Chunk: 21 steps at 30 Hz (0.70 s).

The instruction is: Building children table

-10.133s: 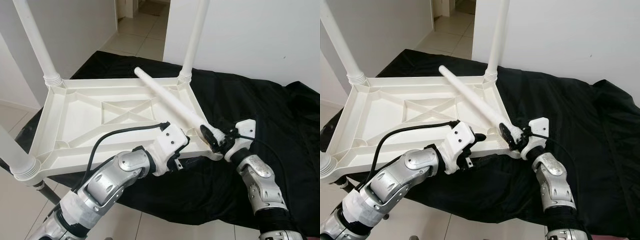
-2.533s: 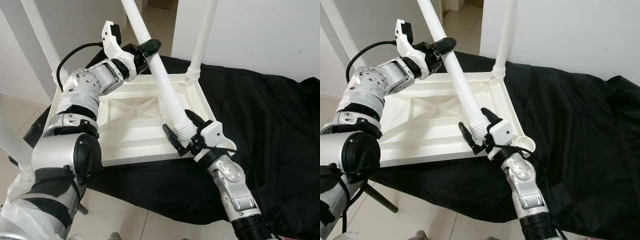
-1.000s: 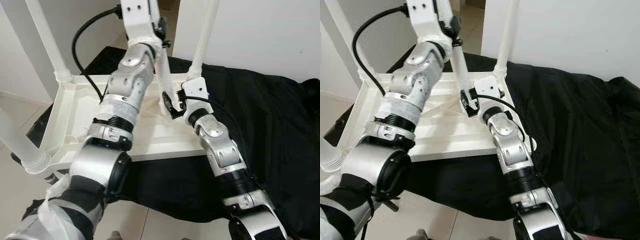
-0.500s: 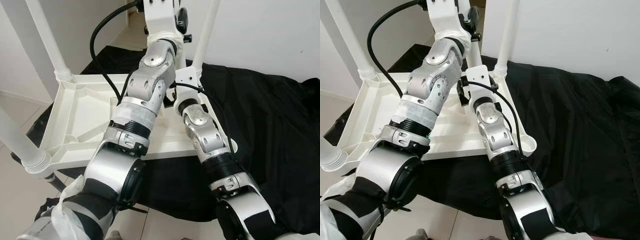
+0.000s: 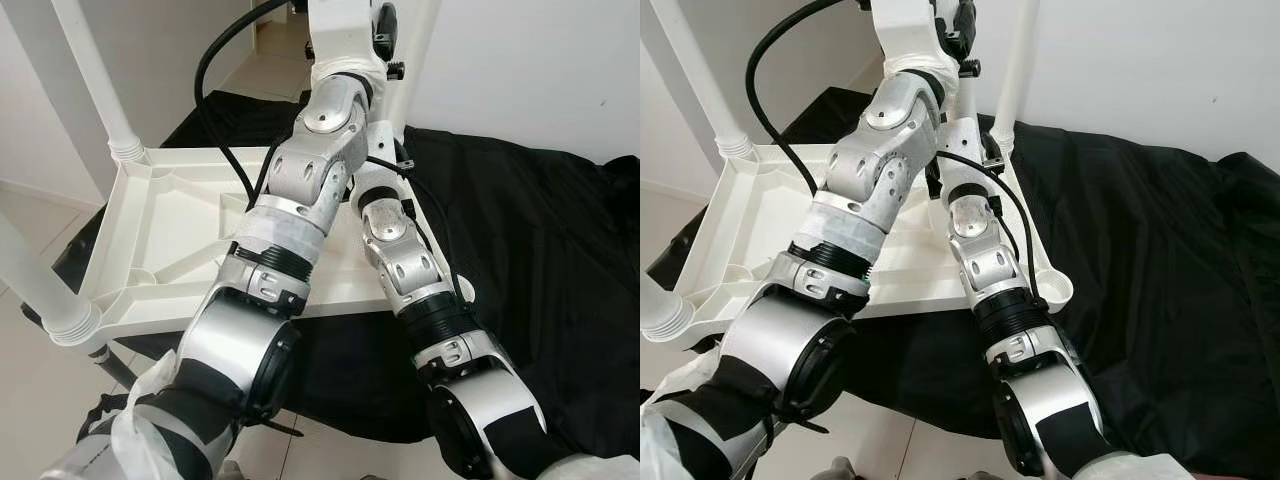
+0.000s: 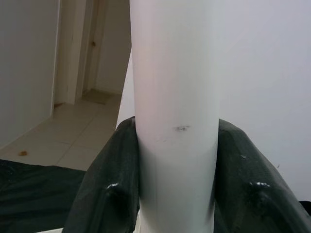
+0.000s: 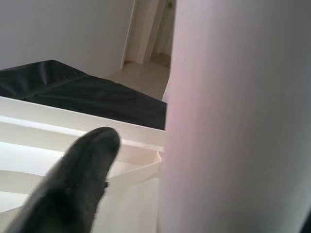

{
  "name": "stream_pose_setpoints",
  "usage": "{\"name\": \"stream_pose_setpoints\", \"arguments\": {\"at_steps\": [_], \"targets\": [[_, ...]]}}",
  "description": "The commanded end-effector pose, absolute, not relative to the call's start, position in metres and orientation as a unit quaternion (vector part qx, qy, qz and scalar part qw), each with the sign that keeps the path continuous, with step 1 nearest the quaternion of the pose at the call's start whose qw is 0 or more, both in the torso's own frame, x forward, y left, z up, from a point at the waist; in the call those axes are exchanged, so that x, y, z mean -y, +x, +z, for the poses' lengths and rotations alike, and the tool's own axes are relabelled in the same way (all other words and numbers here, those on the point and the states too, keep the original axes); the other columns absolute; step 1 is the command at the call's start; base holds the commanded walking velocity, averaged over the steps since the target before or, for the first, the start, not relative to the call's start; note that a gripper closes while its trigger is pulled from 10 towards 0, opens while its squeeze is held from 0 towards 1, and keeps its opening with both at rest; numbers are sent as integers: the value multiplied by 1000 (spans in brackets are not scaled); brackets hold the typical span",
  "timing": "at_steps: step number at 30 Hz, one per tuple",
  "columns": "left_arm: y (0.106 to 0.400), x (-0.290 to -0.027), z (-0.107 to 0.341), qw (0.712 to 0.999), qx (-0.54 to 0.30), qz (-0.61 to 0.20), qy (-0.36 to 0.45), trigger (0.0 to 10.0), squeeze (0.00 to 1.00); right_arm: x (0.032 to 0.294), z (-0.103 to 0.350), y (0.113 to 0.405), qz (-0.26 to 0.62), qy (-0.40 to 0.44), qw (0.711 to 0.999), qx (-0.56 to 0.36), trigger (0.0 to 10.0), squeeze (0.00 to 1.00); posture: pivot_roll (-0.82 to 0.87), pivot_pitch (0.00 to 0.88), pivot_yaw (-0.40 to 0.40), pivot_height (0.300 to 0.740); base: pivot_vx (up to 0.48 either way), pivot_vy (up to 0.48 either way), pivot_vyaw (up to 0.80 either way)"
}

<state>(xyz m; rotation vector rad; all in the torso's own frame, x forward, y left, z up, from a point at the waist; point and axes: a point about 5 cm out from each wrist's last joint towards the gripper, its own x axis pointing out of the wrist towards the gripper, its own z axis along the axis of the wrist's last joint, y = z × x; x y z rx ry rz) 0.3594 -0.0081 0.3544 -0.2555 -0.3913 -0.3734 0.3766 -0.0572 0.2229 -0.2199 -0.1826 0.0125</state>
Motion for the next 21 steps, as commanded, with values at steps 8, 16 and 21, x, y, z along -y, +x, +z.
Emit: {"name": "stream_pose_setpoints", "arguments": {"at_steps": [8, 16, 21], "targets": [[348, 19, 369, 946, 224, -202, -122, 10000, 0, 61, 224, 382, -14, -101, 991, 87, 0, 0, -9, 0, -58, 740, 0, 0, 0], [345, 22, 369, 940, 236, -220, -106, 10000, 0, 67, 227, 384, -30, -83, 992, 89, 0, 0, -8, 0, -59, 740, 0, 0, 0], [337, 29, 370, 927, 246, -259, -112, 10000, 1000, 70, 231, 384, -39, -67, 993, 93, 10000, 0, -6, 0, -58, 740, 0, 0, 0]]}}
